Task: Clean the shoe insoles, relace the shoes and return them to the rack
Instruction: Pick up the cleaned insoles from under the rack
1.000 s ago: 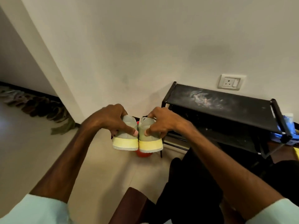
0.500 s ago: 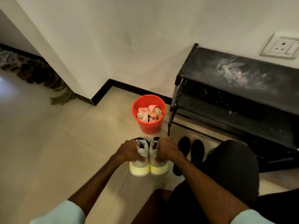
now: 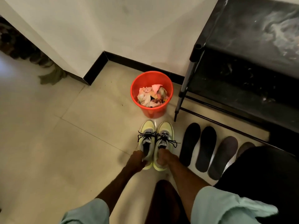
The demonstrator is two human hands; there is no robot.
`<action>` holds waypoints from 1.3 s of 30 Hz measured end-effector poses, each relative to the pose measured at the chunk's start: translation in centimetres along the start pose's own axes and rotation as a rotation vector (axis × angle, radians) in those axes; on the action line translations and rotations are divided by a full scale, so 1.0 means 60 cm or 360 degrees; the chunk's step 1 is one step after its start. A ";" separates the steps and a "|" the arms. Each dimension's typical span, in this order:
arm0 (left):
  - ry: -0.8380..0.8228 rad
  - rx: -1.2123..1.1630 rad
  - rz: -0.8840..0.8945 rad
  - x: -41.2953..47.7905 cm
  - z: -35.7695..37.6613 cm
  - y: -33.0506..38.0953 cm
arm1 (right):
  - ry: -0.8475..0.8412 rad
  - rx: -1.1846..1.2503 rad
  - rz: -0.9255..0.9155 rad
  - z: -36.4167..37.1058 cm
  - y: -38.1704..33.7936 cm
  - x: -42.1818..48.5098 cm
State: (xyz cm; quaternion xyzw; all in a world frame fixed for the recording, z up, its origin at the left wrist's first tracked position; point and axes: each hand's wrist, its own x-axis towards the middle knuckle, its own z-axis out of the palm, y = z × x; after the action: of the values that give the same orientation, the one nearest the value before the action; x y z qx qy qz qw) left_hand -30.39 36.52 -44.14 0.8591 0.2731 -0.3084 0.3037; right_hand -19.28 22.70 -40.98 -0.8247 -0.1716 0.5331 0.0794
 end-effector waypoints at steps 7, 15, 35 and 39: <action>-0.0227 0.0187 -0.0073 0.003 0.034 0.009 | -0.0330 0.0166 0.0030 -0.004 -0.013 0.016; 0.0025 0.0082 0.0152 -0.005 -0.064 0.134 | 0.0137 0.0411 -0.0097 -0.100 -0.007 -0.016; -0.0114 0.0722 0.1361 -0.399 -0.177 0.823 | 0.1334 0.1876 -0.0108 -0.239 0.400 -0.549; -0.0400 0.0683 0.1037 -0.348 -0.019 0.859 | 0.1216 0.1972 0.0256 -0.182 0.496 -0.460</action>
State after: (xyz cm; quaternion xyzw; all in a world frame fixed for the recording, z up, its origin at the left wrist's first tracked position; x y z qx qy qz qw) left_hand -9.95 -2.93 -10.67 0.9001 -0.1230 -0.3487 0.2304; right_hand -13.77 -14.49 -22.22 -0.7670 0.2619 0.2117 0.5462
